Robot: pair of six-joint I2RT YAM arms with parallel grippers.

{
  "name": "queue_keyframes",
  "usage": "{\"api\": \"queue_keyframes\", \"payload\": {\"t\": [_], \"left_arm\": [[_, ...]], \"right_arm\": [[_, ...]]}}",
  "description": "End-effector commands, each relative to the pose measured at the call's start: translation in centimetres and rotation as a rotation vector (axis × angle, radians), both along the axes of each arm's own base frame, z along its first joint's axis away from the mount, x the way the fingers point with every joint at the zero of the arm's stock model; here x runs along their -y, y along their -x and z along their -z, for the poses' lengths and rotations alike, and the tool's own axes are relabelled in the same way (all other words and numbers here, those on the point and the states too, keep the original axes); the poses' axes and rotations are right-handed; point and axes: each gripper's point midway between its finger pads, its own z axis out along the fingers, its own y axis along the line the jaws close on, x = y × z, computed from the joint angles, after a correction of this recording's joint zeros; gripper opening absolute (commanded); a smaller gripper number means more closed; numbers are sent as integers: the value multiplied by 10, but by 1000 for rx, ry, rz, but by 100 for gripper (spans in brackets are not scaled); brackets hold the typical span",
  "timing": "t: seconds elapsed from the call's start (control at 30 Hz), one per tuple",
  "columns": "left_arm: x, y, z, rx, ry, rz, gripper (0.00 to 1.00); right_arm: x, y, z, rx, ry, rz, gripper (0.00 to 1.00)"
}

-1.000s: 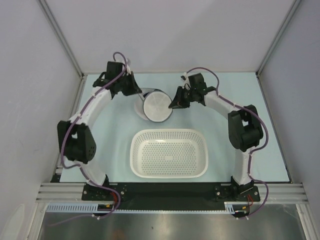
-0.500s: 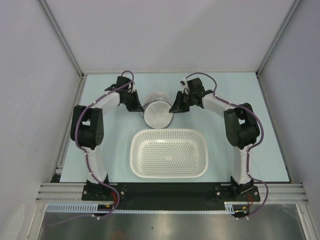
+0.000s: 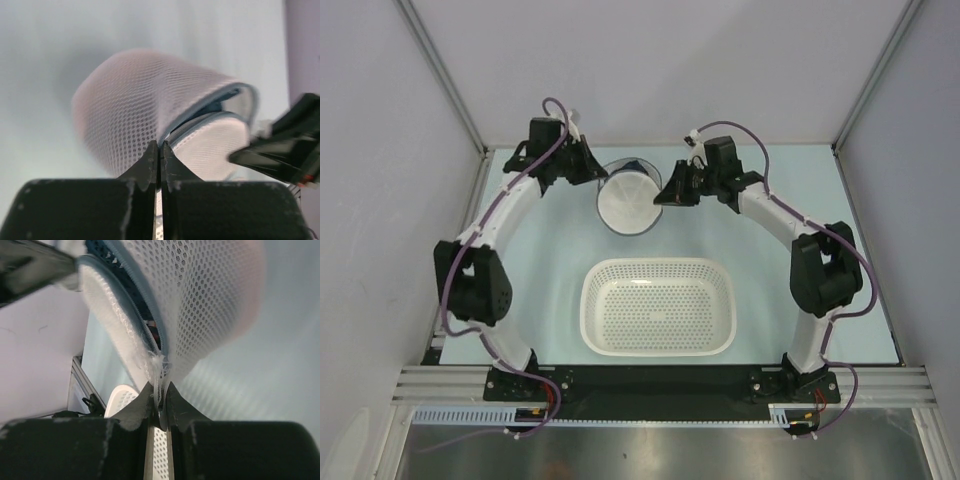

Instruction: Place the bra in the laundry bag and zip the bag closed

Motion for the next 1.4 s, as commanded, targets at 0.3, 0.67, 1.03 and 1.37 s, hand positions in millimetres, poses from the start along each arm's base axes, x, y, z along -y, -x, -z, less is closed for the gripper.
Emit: {"api": "queue_keyframes", "payload": {"t": [0.3, 0.67, 1.03, 1.37], "left_arm": [[-12, 7, 50, -118, -54, 39, 32], [-20, 54, 2, 30, -18, 40, 70], [63, 103, 24, -22, 186, 266, 71], [70, 59, 55, -73, 64, 172, 73]], "right_arm": [[3, -9, 40, -160, -127, 38, 0], [2, -23, 15, -265, -466, 157, 0], [9, -24, 11, -343, -541, 277, 0], [3, -16, 9, -351, -530, 279, 1]]}}
